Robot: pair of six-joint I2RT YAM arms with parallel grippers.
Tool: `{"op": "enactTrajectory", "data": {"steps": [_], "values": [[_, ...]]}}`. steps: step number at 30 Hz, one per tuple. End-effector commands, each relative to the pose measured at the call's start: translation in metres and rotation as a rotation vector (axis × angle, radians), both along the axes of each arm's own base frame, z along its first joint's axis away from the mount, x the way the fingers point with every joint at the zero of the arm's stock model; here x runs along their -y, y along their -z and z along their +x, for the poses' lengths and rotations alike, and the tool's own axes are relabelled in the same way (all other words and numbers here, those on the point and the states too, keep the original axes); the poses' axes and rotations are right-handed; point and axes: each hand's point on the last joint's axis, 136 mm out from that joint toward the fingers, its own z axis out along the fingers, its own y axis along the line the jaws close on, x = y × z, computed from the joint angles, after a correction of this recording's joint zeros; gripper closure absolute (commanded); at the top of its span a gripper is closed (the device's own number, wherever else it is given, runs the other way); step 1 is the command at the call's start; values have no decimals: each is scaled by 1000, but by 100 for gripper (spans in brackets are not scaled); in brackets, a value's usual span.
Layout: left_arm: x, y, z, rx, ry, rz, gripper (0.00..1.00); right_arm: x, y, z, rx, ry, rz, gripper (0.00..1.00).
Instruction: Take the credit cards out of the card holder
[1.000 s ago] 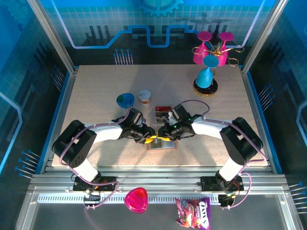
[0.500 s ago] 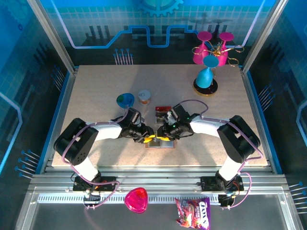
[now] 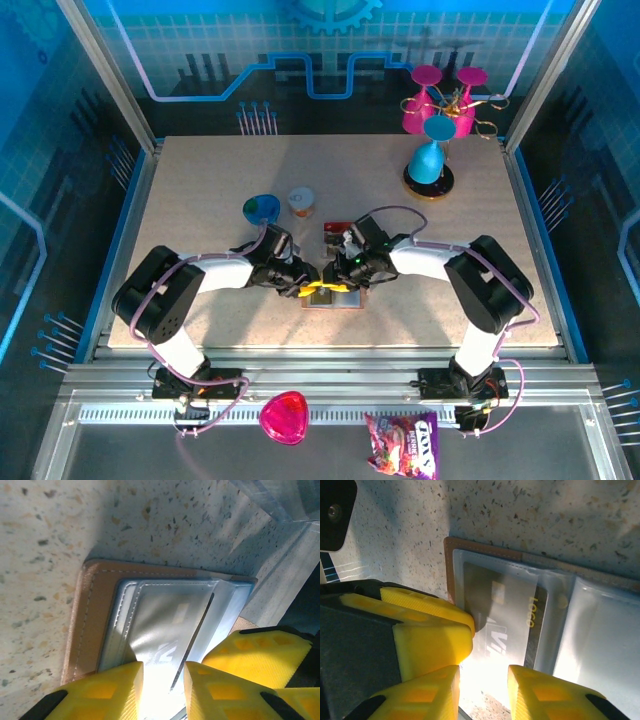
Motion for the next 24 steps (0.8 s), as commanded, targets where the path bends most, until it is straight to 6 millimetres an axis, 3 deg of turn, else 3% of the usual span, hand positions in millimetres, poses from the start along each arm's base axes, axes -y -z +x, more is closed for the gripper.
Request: {"op": "enactTrajectory", "data": {"steps": [1,13,24], "values": [[-5,2,-1,-12,-2,21,72,-10,-1,-1,-1,-35,18,69],[-7,-2,-1,-4,-8,27,72,-2,14,-5,-19,-52,-39,68],[-7,-1,-3,-14,-2,30,72,9,16,-7,-3,-62,-116,68]]}}
